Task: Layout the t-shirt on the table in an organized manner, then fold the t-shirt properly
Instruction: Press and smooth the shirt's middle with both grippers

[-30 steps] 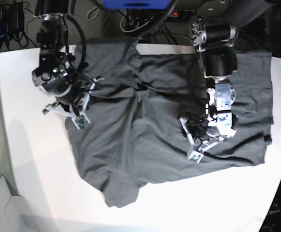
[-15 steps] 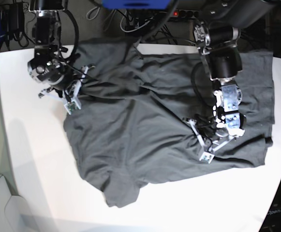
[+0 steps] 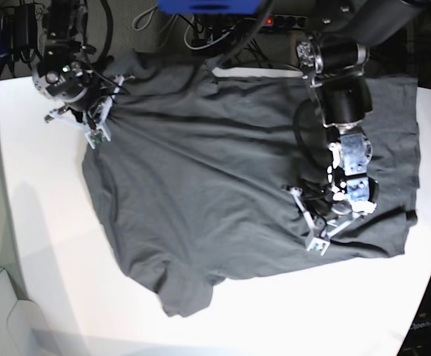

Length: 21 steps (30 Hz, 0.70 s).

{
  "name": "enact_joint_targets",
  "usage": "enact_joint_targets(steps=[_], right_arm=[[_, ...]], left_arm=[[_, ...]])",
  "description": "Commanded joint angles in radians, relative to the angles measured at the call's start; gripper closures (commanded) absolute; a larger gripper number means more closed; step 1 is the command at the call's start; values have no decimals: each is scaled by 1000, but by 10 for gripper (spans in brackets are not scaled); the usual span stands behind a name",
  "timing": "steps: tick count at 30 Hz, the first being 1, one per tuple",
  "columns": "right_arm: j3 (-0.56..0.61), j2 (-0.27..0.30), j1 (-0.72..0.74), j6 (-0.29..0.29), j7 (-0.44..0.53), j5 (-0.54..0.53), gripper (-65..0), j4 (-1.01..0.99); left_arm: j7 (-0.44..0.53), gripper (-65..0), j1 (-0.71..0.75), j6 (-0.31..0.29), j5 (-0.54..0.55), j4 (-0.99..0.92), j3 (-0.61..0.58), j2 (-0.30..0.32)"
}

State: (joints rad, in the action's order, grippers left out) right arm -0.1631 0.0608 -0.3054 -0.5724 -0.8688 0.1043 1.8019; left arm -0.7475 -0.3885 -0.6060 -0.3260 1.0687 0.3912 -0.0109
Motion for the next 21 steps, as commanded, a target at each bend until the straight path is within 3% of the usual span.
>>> enact_joint_targets(steps=[1, 13, 21], right_arm=[[-6, 1, -2, -1, 13, 1, 0, 37], [-3, 20, 113, -1, 13, 1, 0, 112], [0, 18, 323, -1, 21, 1, 0, -179]], left_arm=[[15, -107, -30, 2, 6, 18, -2, 6], [12, -108, -43, 2, 6, 17, -1, 33], [7, -107, -42, 2, 6, 23, -1, 52]])
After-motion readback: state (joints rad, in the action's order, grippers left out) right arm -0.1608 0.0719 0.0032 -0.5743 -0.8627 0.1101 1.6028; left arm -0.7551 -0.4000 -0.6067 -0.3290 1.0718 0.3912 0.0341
